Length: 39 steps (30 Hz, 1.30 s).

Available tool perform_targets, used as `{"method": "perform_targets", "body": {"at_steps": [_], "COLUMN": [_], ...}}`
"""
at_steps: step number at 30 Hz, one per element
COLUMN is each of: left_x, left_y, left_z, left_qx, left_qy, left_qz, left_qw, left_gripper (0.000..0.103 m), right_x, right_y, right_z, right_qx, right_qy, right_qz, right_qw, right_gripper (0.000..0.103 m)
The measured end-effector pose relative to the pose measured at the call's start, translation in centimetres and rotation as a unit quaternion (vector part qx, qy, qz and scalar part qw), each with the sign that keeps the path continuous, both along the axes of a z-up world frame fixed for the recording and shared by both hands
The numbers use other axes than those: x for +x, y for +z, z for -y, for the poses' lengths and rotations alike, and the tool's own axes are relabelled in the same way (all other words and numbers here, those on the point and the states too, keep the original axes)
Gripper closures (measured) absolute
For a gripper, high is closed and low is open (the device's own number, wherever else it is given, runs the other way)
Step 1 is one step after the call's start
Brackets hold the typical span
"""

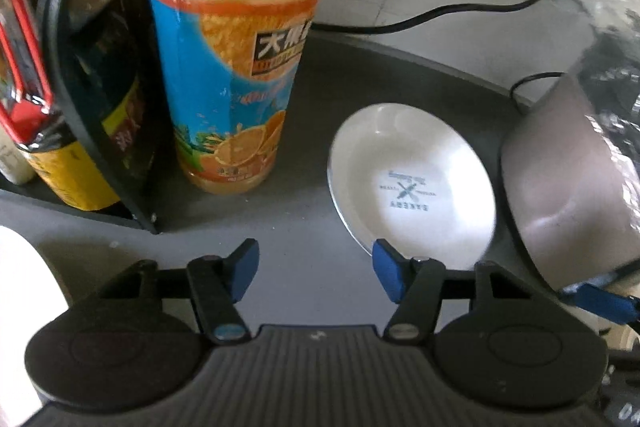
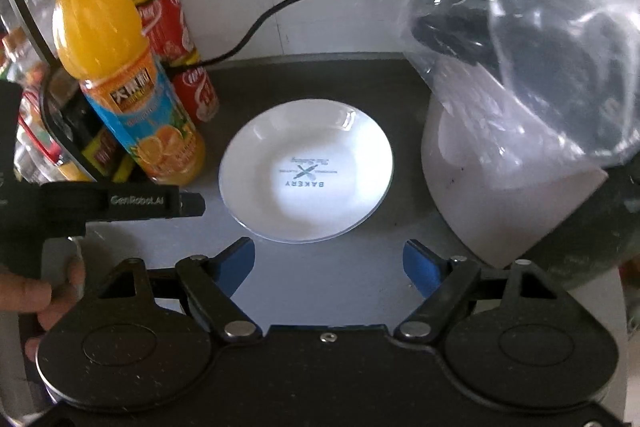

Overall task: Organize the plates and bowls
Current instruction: 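Move both grippers to the small white 'Bakery' plate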

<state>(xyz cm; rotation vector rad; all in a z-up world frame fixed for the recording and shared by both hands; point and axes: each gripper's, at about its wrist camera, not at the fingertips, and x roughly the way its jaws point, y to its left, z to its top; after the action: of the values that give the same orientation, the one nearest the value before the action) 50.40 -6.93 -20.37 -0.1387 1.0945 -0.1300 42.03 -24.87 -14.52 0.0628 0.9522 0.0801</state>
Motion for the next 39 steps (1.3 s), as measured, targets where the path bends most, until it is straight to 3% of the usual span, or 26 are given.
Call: {"method": "perform_targets", "body": {"at_steps": [4, 7, 10, 18, 23, 30, 39], "left_x": [1.0, 1.6, 2.2, 2.8, 2.8, 2.0, 0.4], "left_y": [-1.5, -2.4, -3.1, -4.8, -4.9, -5.0, -4.6], "left_z": [0.1, 0.4, 0.6, 1.0, 0.8, 2.8, 2.1], "left_qx": [0.002, 0.008, 0.019, 0.043, 0.059, 0.121, 0.114], "left_qy": [0.010, 0.015, 0.018, 0.018, 0.015, -0.036, -0.061], "left_qz": [-0.012, -0.018, -0.025, -0.042, -0.030, -0.015, -0.027], "left_qw": [0.9999, 0.9997, 0.9994, 0.9980, 0.9977, 0.9919, 0.9912], "left_gripper": [0.050, 0.051, 0.060, 0.069, 0.072, 0.081, 0.090], "right_x": [1.0, 2.0, 3.0, 4.9, 5.3, 5.5, 6.3], "right_y": [-0.7, -1.4, -1.9, -3.2, -3.6, -4.3, -5.2], "right_z": [0.1, -0.2, -0.8, -1.8, -1.7, -1.7, -2.2], "right_qx": [-0.010, -0.032, -0.054, -0.087, -0.100, -0.106, -0.089], "right_qy": [0.007, 0.017, 0.031, 0.068, 0.076, 0.085, 0.098], "right_qz": [-0.011, -0.026, -0.039, -0.058, -0.066, -0.073, -0.086], "right_qw": [1.000, 0.999, 0.997, 0.992, 0.990, 0.988, 0.987], "right_gripper": [0.025, 0.033, 0.038, 0.039, 0.039, 0.039, 0.045]}}
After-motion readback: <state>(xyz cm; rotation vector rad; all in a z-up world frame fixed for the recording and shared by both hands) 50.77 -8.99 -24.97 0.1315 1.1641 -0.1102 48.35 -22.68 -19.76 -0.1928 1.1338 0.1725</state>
